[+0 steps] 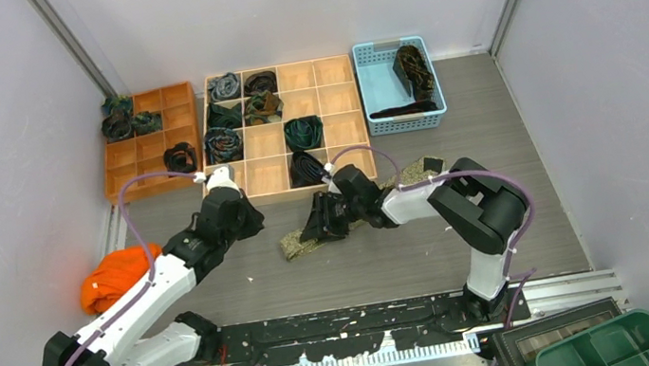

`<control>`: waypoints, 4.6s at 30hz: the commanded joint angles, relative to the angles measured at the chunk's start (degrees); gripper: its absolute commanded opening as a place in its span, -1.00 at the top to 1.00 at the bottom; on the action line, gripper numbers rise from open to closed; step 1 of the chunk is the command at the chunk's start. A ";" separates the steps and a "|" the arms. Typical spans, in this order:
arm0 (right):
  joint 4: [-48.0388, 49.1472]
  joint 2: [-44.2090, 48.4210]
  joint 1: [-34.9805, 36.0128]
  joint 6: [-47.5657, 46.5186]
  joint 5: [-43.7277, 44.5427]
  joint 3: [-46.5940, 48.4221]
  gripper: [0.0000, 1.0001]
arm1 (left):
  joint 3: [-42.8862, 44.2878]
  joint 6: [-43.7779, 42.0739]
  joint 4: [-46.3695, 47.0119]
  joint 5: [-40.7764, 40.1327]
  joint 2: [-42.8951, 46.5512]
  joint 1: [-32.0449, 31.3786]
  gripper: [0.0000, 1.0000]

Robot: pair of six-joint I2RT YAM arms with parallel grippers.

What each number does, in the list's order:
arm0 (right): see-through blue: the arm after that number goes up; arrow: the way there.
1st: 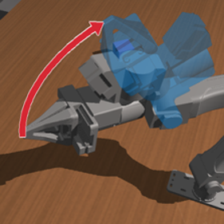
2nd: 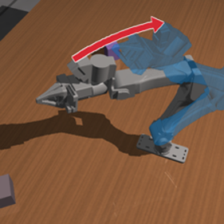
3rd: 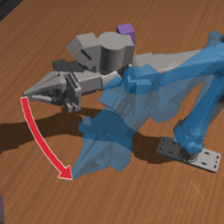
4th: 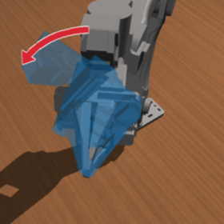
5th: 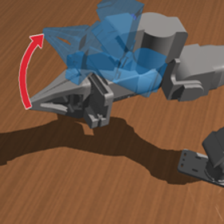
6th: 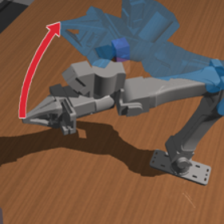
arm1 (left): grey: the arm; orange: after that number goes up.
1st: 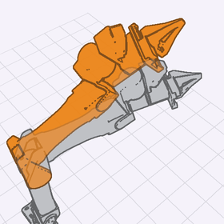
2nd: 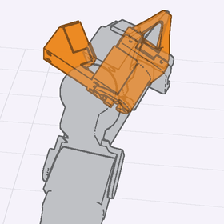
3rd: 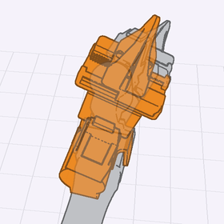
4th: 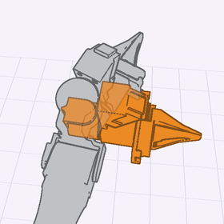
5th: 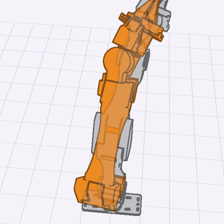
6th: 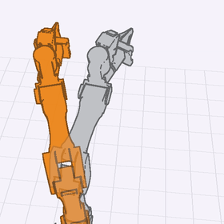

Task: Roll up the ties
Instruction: Roll the tie at the center of the board.

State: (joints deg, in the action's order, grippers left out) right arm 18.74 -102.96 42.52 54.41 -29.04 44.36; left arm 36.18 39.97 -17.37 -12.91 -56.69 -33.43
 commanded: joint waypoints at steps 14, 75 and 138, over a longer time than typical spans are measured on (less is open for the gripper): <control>-27.28 4.31 0.69 -14.04 13.71 11.90 0.11 | -2.58 -1.37 8.85 1.97 -3.17 -0.10 1.00; -45.13 16.89 22.10 -13.47 49.21 15.84 0.31 | 10.00 -2.59 -0.19 -7.39 -16.49 1.92 1.00; -57.41 -16.75 22.57 -21.49 47.63 48.05 0.30 | 12.62 -0.91 -27.67 -24.70 30.58 1.88 1.00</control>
State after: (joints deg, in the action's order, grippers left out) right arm -44.71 -122.39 66.59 30.15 24.82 93.56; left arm 46.78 41.06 -49.06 -37.23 -25.52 -31.75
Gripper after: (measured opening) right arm 0.380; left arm 0.007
